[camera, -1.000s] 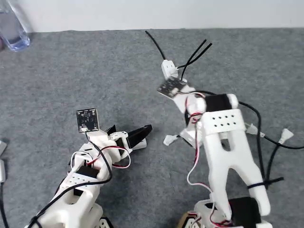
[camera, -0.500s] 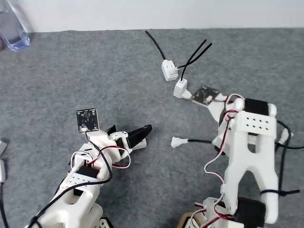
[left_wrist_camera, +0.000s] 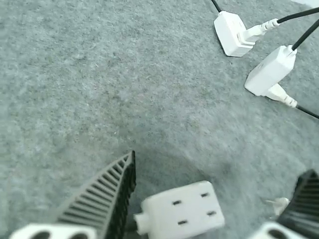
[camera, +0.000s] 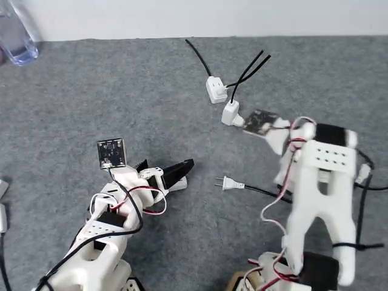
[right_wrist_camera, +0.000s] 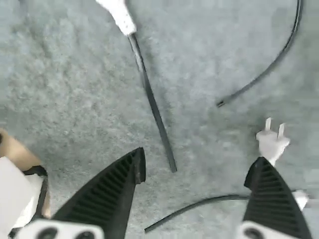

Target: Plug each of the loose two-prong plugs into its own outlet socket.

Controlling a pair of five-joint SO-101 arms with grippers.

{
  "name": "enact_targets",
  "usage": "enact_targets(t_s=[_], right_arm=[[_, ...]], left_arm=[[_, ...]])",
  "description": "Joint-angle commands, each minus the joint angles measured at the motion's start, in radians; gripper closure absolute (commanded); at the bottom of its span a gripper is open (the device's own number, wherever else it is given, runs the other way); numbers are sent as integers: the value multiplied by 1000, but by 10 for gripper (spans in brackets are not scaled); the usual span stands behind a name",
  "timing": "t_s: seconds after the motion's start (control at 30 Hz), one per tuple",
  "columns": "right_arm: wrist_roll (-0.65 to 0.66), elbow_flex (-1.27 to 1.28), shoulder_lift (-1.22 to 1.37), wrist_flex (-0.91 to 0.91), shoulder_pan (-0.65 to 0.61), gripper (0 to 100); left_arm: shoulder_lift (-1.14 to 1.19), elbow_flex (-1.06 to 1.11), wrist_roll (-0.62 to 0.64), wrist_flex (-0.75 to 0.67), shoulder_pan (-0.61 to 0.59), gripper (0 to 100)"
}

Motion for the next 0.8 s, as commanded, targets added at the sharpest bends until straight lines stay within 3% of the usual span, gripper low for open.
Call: enact_targets(t_s=[0.0,0.13,0.3,0.53,0.77], right_arm=[[6,-20,-24,-4,-166,681],[6,57,-24,-104,-308,681],[9,107,-24,-205,-390,681],[118,252,-24,-351,-403,681],[124,393,-22,-509,-403,682]], left_arm=[[-9,-22,-6,-54,-52,541],[-9,-22,-2,-100,-120,541],[-9,-22,0,-100,-147,541],[-9,-22,0,-100,-150,541],[-9,-22,0,-100,-147,541]])
